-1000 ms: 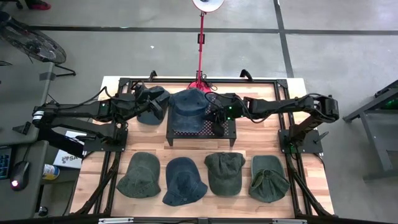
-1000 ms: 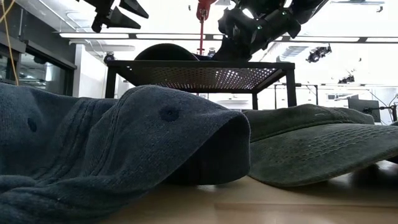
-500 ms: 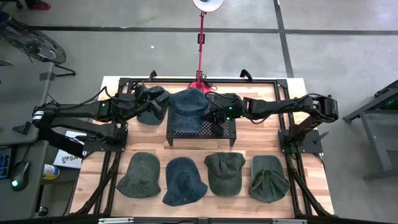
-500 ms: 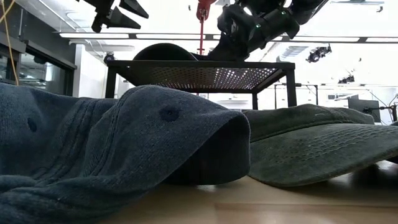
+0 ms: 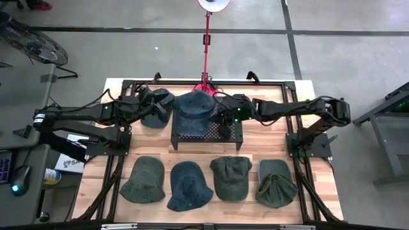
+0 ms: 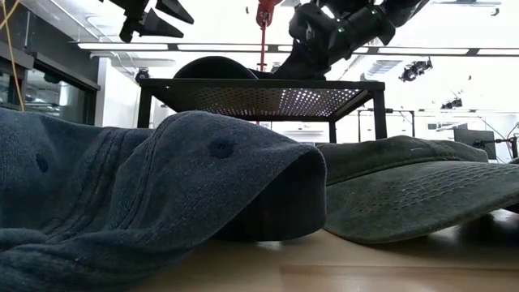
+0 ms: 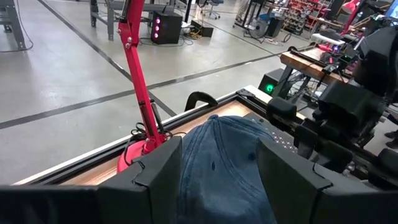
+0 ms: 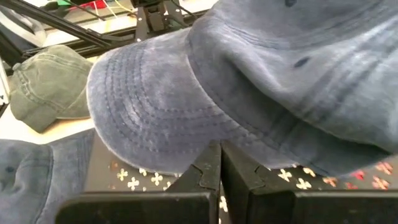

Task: Pick & Place hat
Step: Put the top right blue cap on the shelf

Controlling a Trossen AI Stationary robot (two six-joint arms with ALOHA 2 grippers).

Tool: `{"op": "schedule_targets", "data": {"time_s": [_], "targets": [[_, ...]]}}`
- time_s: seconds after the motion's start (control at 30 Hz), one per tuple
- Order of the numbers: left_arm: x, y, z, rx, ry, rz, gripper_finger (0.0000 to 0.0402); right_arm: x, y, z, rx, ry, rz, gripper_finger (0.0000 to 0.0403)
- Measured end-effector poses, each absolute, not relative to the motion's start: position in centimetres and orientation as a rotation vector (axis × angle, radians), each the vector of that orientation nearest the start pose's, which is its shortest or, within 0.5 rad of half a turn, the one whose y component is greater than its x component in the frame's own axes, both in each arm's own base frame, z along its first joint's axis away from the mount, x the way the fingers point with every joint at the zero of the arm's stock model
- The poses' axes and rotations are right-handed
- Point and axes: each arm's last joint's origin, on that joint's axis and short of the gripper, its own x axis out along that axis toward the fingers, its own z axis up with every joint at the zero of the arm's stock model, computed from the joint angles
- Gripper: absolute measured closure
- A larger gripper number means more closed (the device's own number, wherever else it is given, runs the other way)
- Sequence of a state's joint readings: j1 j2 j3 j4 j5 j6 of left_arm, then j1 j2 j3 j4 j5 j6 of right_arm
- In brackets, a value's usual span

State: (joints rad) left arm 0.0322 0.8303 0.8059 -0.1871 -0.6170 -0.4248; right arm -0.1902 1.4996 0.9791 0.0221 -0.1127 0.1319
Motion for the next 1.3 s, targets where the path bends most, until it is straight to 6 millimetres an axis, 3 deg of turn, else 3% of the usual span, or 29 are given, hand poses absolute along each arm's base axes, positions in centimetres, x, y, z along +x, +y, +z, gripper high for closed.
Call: {"op": "schedule_targets", "data": {"time_s": [0.43,0.9,1.3], "targets": [[17.7,2.3,33.3,-0.344,0.069,0.681,0.0199,32.3,-6.6,28.6,0.039,0.678,-0.123,0.0403],[17.7,2.2,33.3,-0.341,0.069,0.680,0.0199,33.8,-8.6,26.0,0.065,0.719,-0.142,0.0403],[17.7,2.2,33.3,-0.342,0.070,0.675,0.0199,34.2,-8.8,26.2,0.118,0.659,-0.130,0.0403]]}}
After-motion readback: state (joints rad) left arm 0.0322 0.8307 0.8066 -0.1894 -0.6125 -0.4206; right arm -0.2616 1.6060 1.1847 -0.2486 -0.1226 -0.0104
